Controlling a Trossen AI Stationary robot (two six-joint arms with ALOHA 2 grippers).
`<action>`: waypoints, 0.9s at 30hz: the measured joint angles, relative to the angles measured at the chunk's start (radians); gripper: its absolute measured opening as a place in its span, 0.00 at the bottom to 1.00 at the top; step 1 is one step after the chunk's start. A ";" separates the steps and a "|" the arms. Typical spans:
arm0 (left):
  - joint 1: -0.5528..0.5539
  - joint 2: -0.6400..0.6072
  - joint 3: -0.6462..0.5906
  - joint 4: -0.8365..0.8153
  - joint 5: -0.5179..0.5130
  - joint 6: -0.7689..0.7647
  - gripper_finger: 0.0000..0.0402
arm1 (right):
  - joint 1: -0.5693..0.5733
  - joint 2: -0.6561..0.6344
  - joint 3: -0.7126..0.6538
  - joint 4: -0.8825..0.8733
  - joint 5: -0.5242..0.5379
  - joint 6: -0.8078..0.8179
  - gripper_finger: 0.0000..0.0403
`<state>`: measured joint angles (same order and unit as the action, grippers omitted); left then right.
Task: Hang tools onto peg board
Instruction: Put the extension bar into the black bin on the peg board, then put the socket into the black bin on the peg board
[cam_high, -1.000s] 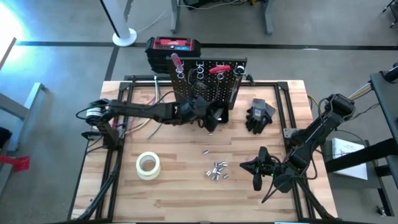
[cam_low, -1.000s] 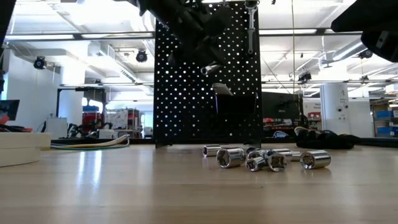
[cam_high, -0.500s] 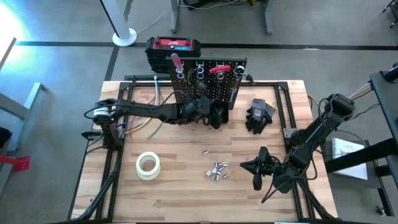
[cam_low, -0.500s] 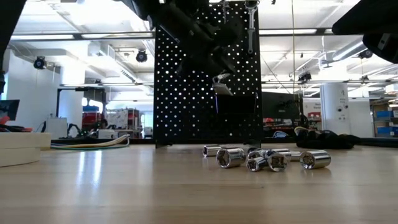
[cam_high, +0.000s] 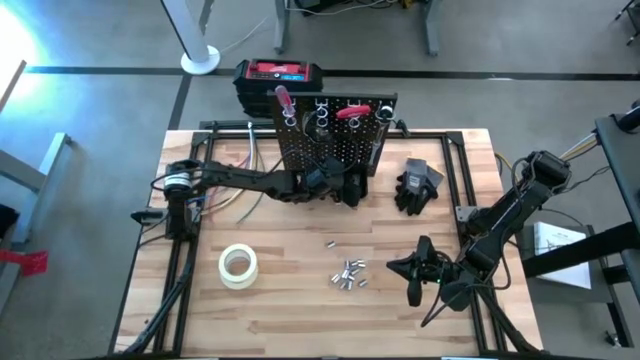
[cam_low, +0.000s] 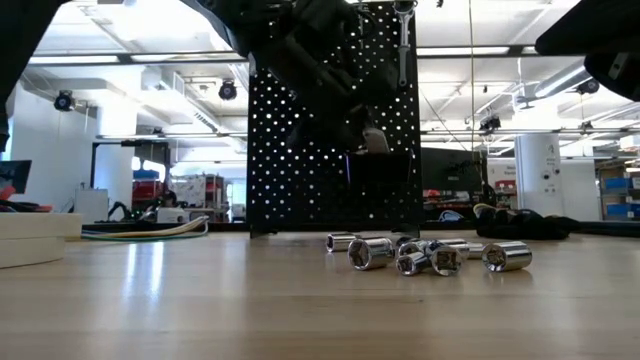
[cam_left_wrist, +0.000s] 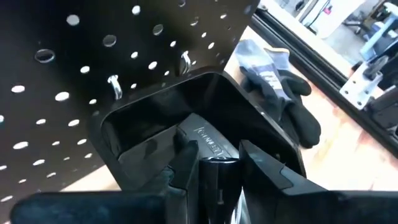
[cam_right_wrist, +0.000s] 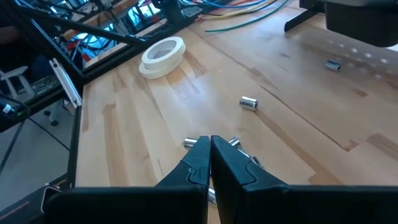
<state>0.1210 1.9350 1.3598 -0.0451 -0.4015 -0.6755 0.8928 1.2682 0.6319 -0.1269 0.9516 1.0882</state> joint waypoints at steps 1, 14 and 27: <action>0.000 0.000 0.000 0.001 0.000 -0.008 0.19 | 0.000 0.000 0.000 0.001 0.000 0.000 0.01; 0.002 -0.058 0.000 -0.018 -0.005 0.011 0.51 | 0.000 0.000 0.000 0.003 0.000 0.007 0.01; -0.180 -0.154 -0.004 -0.288 -0.216 0.282 0.51 | 0.008 0.000 0.000 -0.005 -0.008 0.011 0.01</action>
<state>-0.0587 1.7806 1.3563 -0.3335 -0.6173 -0.3939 0.9012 1.2682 0.6319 -0.1314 0.9432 1.0988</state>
